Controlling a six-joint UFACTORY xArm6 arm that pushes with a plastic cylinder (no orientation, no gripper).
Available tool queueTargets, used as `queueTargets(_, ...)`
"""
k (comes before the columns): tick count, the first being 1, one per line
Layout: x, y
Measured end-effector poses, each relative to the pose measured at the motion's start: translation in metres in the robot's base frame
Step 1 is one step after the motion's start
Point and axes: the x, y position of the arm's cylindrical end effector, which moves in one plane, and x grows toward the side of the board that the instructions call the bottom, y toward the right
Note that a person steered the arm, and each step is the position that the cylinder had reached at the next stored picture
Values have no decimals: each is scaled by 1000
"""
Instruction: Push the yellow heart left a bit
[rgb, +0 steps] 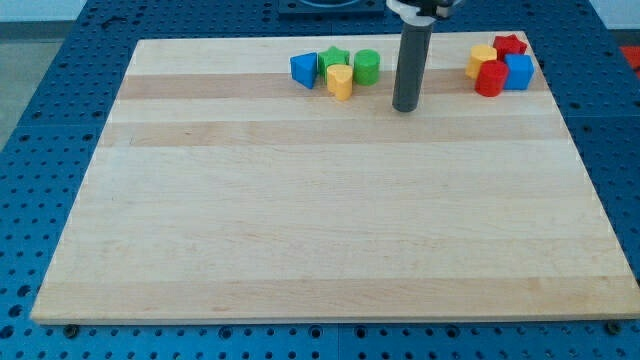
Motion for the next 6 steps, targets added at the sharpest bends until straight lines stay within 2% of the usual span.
queueTargets(1, -26, -12)
queueTargets(3, -40, -18)
queueTargets(6, -40, -103)
